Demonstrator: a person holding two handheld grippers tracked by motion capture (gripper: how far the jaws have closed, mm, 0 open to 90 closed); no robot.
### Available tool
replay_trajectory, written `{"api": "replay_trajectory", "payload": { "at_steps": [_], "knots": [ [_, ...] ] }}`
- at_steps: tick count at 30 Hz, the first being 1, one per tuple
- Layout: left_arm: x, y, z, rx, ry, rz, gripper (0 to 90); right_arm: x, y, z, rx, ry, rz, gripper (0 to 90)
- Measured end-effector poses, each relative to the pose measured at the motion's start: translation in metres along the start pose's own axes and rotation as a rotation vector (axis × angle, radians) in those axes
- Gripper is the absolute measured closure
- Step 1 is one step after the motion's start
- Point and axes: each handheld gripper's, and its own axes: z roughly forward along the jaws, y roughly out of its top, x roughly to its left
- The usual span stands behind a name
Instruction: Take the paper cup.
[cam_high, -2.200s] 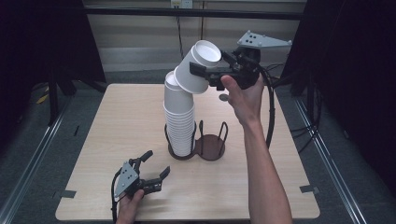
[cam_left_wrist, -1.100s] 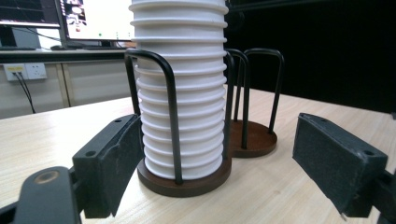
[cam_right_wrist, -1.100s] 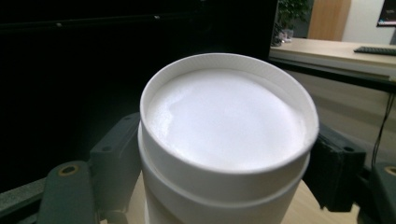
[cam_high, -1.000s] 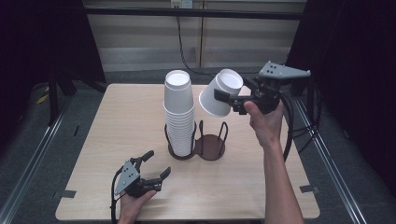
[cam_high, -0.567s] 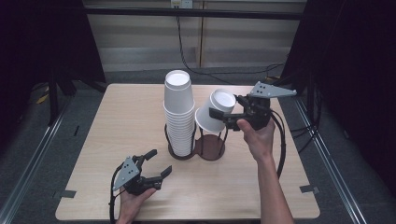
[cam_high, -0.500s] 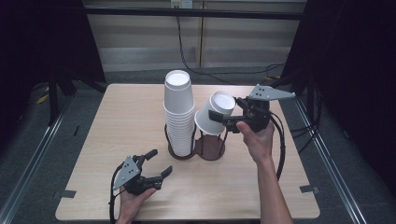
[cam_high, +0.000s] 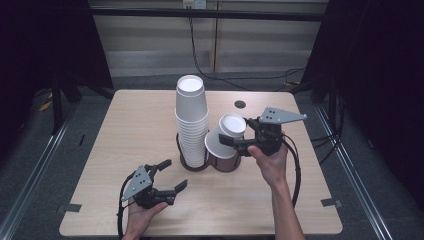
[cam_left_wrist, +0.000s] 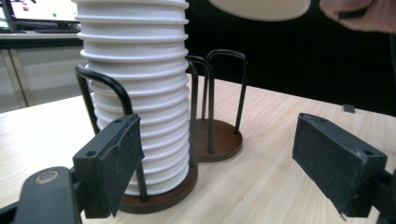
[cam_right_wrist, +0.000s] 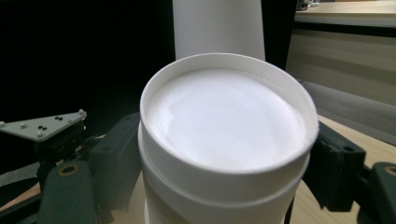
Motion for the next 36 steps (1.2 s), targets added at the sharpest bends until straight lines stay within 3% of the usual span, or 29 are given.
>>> {"api": "replay_trajectory", "payload": {
  "at_steps": [10, 15, 19, 24, 26, 28, 34, 36],
  "knots": [
    [-0.009, 0.01, 0.006, -0.008, -0.088, 0.013, 16.0, 0.017, -0.024, 0.011, 0.016, 0.053, -0.007, 22.4],
    [-0.013, 0.014, 0.008, -0.024, -0.113, 0.023, 15.7, 0.024, -0.034, 0.014, 0.004, 0.074, -0.012, 22.4],
    [-0.014, 0.018, 0.009, -0.034, -0.137, 0.03, 15.6, 0.03, -0.044, 0.02, 0.036, 0.1, -0.01, 22.5],
    [-0.015, 0.018, 0.01, -0.043, -0.165, 0.036, 15.4, 0.033, -0.052, 0.024, 0.038, 0.119, -0.003, 22.5],
    [-0.015, 0.018, 0.012, -0.054, -0.198, 0.034, 15.4, 0.035, -0.055, 0.026, 0.029, 0.128, 0.001, 22.5],
    [-0.016, 0.018, 0.013, -0.052, -0.185, 0.044, 15.4, 0.036, -0.056, 0.028, 0.034, 0.138, 0.0, 22.5],
    [-0.016, 0.016, 0.017, -0.038, -0.23, 0.047, 15.4, 0.041, -0.064, 0.034, 0.061, 0.17, 0.009, 22.5],
    [-0.016, 0.016, 0.019, -0.035, -0.223, 0.04, 15.3, 0.042, -0.066, 0.037, 0.067, 0.172, 0.012, 22.5]
  ]
}}
